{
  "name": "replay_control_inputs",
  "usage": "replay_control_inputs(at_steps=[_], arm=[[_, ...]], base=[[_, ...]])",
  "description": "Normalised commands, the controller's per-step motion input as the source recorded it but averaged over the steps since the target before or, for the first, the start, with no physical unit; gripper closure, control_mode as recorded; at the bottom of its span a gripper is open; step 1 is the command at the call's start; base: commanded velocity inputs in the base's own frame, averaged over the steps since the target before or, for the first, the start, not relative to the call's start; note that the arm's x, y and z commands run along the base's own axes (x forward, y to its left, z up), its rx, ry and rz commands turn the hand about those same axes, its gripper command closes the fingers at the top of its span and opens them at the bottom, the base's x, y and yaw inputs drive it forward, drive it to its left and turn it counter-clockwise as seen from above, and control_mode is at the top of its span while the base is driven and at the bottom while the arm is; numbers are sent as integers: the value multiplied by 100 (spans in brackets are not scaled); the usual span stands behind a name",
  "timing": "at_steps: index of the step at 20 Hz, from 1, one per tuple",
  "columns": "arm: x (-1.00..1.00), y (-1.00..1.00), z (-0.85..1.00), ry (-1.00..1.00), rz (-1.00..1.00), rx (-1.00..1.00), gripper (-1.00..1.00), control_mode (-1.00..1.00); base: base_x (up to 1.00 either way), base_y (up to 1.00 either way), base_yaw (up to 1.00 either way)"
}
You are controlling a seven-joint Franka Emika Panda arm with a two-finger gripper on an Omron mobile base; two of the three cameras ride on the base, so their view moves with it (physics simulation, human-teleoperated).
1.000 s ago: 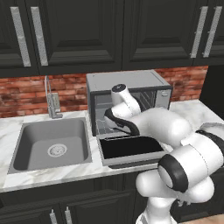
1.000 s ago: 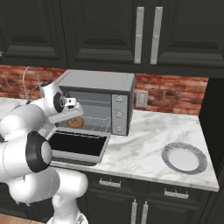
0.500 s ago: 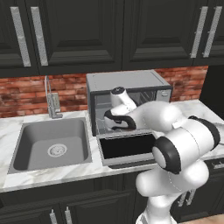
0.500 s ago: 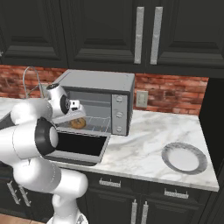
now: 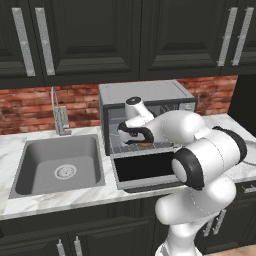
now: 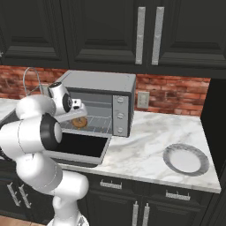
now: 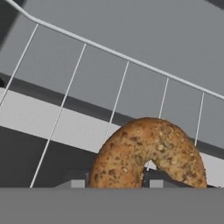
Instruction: Pick up the bagel from the plate, place it on the toaster oven rack, close the door, and set the timer.
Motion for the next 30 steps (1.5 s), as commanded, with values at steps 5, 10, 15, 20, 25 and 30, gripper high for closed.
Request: replay_control_inputs(at_steps=[5,10,15,20,25,30], arm=[[-7,4,0,-1,0,1,-100,-100],[-17,2,2,-2,0,3,-100,-100],[-83,1,56,-21,0,8,-100,-100],[-100,-2,26,-8,-1,7,-100,-100],[-56,-12,-20,0,-4,2,-100,-100],[-8,-2,-30,0,-3,1,-100,-100]], base=[[0,0,0],[0,0,0],[0,0,0],[0,0,0],[0,0,0],[0,0,0]])
